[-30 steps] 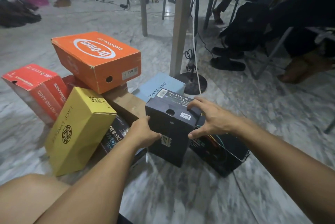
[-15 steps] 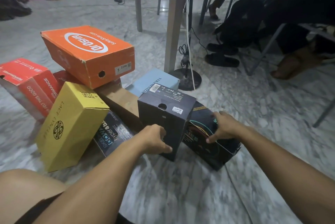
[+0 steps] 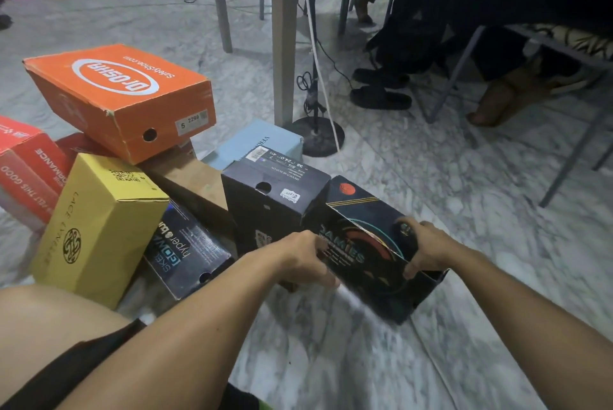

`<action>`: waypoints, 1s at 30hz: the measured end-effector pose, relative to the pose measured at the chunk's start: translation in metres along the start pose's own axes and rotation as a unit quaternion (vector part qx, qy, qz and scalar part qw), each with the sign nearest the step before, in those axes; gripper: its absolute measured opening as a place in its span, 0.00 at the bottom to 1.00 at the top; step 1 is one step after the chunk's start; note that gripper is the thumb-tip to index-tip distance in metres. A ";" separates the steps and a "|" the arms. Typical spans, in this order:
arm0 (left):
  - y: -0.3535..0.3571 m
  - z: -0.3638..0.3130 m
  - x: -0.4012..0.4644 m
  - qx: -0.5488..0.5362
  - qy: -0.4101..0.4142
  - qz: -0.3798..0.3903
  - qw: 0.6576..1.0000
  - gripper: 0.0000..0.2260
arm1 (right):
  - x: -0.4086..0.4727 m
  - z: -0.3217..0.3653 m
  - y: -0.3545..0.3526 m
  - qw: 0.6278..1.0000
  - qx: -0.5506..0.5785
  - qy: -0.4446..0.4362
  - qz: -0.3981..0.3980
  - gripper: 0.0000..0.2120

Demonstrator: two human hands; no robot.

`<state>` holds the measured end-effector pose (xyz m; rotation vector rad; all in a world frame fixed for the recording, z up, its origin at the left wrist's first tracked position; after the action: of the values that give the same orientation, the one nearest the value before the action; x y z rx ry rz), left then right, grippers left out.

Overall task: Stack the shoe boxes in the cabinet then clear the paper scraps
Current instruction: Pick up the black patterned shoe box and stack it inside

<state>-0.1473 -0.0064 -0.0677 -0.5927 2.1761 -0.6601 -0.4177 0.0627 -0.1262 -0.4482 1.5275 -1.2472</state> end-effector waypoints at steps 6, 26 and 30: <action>0.008 -0.028 0.021 -0.063 0.011 -0.010 0.998 0.33 | -0.020 -0.041 0.004 0.998 0.057 -0.009 0.030 0.53; 0.058 -0.012 0.050 -0.207 -0.037 -0.022 0.977 0.09 | -0.028 -0.090 0.018 0.999 0.035 0.017 -0.010 0.61; 0.062 -0.009 0.052 -0.237 -0.058 -0.031 0.969 0.15 | -0.032 -0.102 0.023 0.987 0.112 0.102 -0.047 0.65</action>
<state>-0.1973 0.0122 -0.1295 -0.9247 2.2174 -0.1216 -0.4880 0.1446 -0.1424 -0.2536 1.5261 -1.5586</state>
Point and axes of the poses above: each hand's wrist, its own x-axis towards the middle knuckle, its own y-axis out of the palm, z = x × y, the point moved 2 cm from there along x, towards the middle knuckle, and after that the axes turned 5 degrees about -x, right-handed, at the moved point
